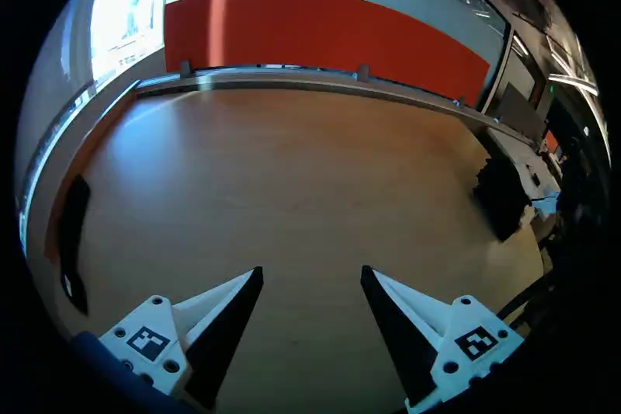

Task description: Fold towel

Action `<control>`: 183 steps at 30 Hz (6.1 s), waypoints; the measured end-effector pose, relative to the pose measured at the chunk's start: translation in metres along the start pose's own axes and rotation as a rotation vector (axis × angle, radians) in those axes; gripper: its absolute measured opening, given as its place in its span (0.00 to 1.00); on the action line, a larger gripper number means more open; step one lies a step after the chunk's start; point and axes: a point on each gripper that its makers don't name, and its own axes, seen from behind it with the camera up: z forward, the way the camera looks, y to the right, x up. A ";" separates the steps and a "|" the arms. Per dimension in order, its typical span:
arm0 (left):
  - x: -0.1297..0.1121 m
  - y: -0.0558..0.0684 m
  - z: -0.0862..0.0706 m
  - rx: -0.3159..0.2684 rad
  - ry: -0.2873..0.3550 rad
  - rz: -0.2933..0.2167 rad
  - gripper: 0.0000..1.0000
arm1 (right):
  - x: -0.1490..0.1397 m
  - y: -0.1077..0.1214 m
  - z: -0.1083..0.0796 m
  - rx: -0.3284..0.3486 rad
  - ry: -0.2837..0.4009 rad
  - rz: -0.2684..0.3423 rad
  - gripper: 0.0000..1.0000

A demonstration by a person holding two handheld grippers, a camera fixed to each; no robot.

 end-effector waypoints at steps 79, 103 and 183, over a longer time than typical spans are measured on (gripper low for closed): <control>0.161 -0.083 -0.066 0.075 0.595 0.017 0.93 | 0.227 -0.269 -0.143 0.066 0.800 0.096 0.93; 0.150 -0.107 -0.038 0.115 0.734 0.027 0.94 | 0.221 -0.312 -0.124 0.082 0.796 0.046 0.94; 0.070 -0.173 0.047 0.208 0.811 0.078 0.94 | 0.179 -0.295 -0.031 0.026 0.873 0.060 0.94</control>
